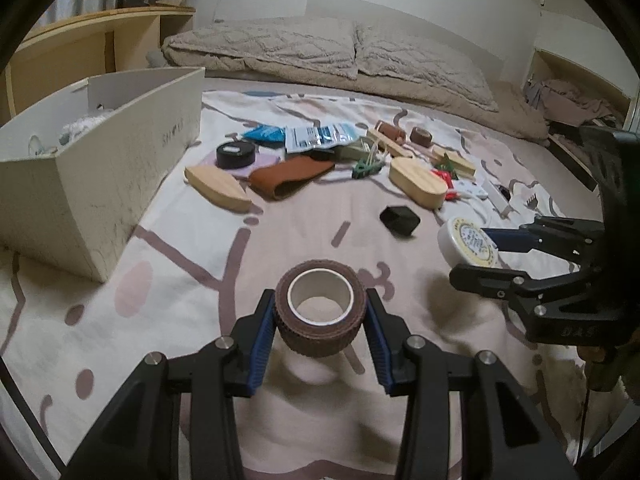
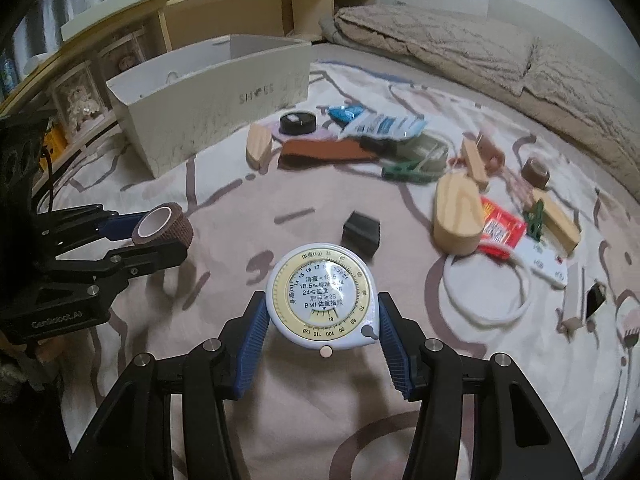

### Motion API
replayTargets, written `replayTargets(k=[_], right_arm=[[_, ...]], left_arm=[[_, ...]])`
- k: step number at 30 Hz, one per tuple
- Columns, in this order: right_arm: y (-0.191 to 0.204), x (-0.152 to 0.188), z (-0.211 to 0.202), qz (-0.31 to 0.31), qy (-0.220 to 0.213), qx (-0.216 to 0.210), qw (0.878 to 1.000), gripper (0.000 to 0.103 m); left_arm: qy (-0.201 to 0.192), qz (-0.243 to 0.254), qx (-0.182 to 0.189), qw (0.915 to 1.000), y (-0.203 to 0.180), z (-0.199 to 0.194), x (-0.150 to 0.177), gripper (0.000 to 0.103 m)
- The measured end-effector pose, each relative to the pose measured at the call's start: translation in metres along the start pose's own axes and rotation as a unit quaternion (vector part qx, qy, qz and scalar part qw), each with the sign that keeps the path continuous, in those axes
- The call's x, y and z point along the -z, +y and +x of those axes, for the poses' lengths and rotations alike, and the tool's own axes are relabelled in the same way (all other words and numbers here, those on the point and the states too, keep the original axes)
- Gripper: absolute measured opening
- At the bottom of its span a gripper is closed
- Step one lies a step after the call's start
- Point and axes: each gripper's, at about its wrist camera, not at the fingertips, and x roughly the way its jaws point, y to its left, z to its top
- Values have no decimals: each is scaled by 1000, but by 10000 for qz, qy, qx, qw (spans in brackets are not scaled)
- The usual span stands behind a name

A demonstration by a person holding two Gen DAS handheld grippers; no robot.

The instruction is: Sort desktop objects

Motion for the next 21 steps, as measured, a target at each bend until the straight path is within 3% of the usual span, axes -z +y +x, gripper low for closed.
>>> replayTargets(k=[8,21], right_arm=[[4,-25,-23,-192,-425,283,9985,54],[9,-70,-61,-153,-1058,653,9921,54]], left_arm=[[-171,187,-96,9996,-5,-10,-18,42],[-724,483,-166,9961,-9,-43,-77,42]])
